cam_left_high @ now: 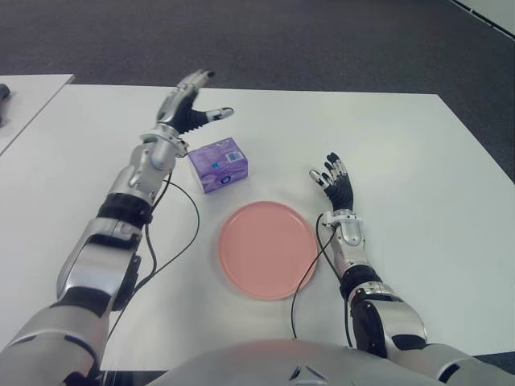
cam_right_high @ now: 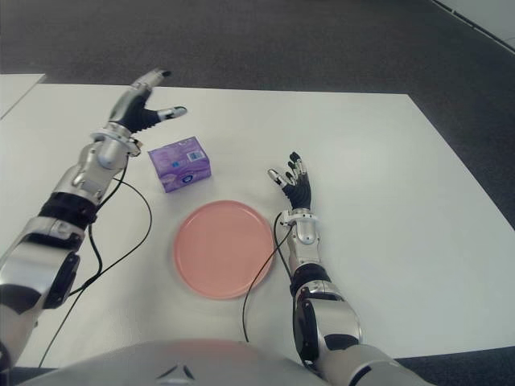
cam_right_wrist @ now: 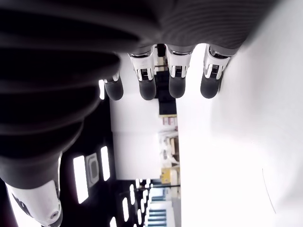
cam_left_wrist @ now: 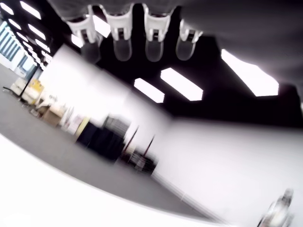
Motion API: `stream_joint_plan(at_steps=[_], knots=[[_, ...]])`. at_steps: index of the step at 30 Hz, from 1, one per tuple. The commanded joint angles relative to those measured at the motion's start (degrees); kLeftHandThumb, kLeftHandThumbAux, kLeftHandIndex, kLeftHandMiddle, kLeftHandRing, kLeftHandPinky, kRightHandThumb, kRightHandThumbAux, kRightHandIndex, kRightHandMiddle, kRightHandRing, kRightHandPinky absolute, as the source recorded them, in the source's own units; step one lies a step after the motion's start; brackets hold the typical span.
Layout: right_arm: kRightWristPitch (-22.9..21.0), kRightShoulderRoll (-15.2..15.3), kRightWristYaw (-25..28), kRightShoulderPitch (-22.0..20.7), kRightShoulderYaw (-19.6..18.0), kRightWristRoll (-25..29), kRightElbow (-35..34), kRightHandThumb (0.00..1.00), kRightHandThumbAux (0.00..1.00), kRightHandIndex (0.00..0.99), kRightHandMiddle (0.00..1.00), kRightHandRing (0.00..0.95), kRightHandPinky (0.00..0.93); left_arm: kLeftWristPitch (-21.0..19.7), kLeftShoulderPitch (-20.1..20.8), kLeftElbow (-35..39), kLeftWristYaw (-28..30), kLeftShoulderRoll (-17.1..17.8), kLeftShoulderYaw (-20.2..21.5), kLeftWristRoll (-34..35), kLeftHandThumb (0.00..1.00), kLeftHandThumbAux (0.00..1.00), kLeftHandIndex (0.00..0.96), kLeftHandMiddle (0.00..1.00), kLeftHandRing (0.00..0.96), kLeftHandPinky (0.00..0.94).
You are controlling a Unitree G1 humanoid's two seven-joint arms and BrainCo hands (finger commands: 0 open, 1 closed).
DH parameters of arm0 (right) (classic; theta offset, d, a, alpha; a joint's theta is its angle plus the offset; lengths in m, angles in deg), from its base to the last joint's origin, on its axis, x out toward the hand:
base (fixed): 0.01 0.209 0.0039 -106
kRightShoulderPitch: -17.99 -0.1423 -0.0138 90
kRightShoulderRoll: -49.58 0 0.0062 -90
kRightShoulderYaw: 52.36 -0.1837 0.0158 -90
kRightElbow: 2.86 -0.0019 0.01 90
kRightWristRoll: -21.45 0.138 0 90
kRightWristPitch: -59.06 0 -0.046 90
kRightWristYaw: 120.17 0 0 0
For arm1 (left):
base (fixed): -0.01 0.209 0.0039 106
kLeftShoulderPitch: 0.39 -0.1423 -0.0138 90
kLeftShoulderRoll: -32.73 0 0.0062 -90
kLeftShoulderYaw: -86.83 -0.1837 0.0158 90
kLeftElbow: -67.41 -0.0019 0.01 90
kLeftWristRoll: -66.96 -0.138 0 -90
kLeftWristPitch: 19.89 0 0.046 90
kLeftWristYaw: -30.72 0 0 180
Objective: Put the tissue paper into the plate.
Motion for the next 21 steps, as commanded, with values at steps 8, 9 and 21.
stream_joint_plan(at_steps=[8, 9, 21], knots=[[-1.77, -1.21, 0.34, 3.09, 0.08, 0.34, 3.15, 0.07, 0.689, 0.0, 0.0, 0.0, 0.007, 1.37, 6.28, -20.04, 0.23, -4.32, -12.89, -7.41, 0.163, 0.196, 0.0, 0.0, 0.0, 0.0], [-1.87, -1.25, 0.3, 3.15, 0.08, 0.33, 3.08, 0.07, 0.69, 0.0, 0.0, 0.0, 0.007, 1.39, 6.38, -20.62, 0.13, -4.7, -13.69, -7.75, 0.162, 0.196, 0.0, 0.0, 0.0, 0.0], [-2.61, -1.52, 0.01, 3.44, -0.06, 0.42, 2.88, 0.071, 0.702, 0.0, 0.0, 0.0, 0.006, 3.15, 6.86, -21.3, 1.07, -4.96, -18.43, -8.24, 0.121, 0.198, 0.0, 0.0, 0.0, 0.0]])
